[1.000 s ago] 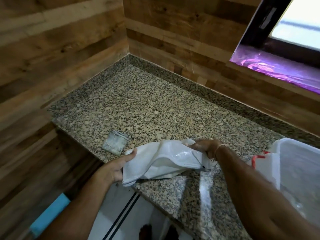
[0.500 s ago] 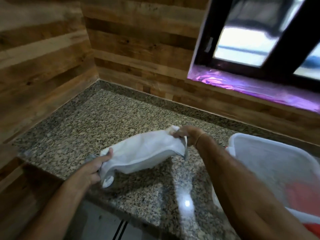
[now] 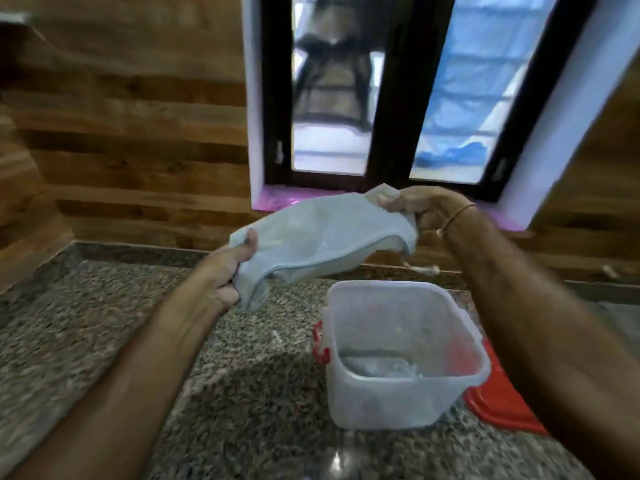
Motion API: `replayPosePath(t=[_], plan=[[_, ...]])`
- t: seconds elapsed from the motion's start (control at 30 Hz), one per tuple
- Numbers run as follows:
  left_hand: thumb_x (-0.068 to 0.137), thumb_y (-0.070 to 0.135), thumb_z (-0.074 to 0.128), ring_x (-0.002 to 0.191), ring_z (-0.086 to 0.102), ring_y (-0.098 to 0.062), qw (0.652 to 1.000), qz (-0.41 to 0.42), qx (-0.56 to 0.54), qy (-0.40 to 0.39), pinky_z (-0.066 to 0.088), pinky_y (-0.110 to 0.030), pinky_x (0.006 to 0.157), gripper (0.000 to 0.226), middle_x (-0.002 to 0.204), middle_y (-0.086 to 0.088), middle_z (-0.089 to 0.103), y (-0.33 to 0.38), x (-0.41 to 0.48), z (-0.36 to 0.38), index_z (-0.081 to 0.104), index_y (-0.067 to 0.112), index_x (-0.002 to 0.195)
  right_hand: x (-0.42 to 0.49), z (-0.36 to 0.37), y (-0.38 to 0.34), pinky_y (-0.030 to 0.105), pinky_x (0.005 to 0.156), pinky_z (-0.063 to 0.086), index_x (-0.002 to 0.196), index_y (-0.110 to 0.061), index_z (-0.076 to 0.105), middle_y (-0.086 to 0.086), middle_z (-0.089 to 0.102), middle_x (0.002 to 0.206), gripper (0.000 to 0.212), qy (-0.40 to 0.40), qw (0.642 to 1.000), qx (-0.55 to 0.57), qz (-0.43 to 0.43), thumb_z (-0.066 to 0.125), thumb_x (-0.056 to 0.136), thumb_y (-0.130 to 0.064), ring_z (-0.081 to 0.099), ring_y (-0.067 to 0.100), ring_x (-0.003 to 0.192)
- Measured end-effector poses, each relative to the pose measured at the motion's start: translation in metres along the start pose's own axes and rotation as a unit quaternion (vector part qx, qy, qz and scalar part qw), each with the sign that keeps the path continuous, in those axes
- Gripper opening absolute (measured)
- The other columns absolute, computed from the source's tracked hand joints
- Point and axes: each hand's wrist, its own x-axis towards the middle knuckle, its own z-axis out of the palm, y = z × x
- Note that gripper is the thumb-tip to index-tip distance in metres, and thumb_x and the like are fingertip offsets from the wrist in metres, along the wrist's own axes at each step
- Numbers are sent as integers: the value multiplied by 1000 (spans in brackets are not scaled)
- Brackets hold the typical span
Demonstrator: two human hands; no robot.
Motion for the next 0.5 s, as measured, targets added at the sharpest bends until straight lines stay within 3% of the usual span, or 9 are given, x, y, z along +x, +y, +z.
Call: replayPosePath(t=[0.07,0.1,0.17,0.2,0.23,0.33,0.4,0.43,0.5], plan=[[94,28,65,69,77,-19,1000,5,3,17,63,-31,56,39,92,-15,79,-28,10,29,64,-1,122,-1,-30,31,39,67,55,121,4,58,12,72,94,45,-10,999,39,4,70,96,-31,68,25,85],[89,29,68,77,77,-22,1000,4,6,25,64,-32,59,50,106,-20,77,-44,16,40,64,-4,126,-2,-43,45,35,62,56,114,7,60,11,74,85,44,-14,999,51,-1,74,94,-30,71,21,77],[83,30,72,94,75,-30,999,0,17,46,64,-35,62,59,120,-26,71,-79,21,63,64,-4,130,-8,-62,78,20,38,49,89,2,57,2,69,51,23,-11,996,83,6,57,105,-16,64,6,42],[86,29,73,97,73,-33,998,5,21,57,65,-37,63,55,120,-26,72,-96,23,69,64,-4,129,-8,-64,93,16,31,42,83,-1,55,1,63,45,27,-7,997,80,6,51,107,-12,56,2,31],[89,26,73,97,73,-34,997,16,32,71,66,-40,65,49,118,-25,72,-113,23,77,64,-4,127,-4,-68,115,17,29,37,84,1,58,4,64,52,28,-21,996,92,2,55,107,-15,54,3,30],[94,23,72,98,72,-34,988,79,80,107,63,-49,79,35,114,-22,74,-152,19,93,65,2,120,11,-71,172,24,40,34,114,8,69,10,69,83,63,-8,993,113,-40,81,85,-47,59,12,49],[92,26,76,92,71,-31,970,135,151,134,61,-54,81,24,104,-19,75,-167,12,102,66,9,105,17,-71,201,25,46,46,109,2,71,8,75,80,59,-17,986,155,-55,81,83,-50,67,11,57],[91,26,77,87,70,-29,959,153,183,149,61,-53,78,23,99,-18,74,-174,10,104,64,9,100,18,-69,212,30,56,51,107,-3,74,13,77,85,65,-25,986,155,-61,85,73,-59,70,17,66],[92,19,76,83,66,-26,945,173,220,167,59,-42,69,21,90,-14,70,-185,3,109,58,9,95,20,-65,229,46,77,50,104,-10,77,20,77,101,68,-37,981,171,-82,89,63,-63,69,31,86]])
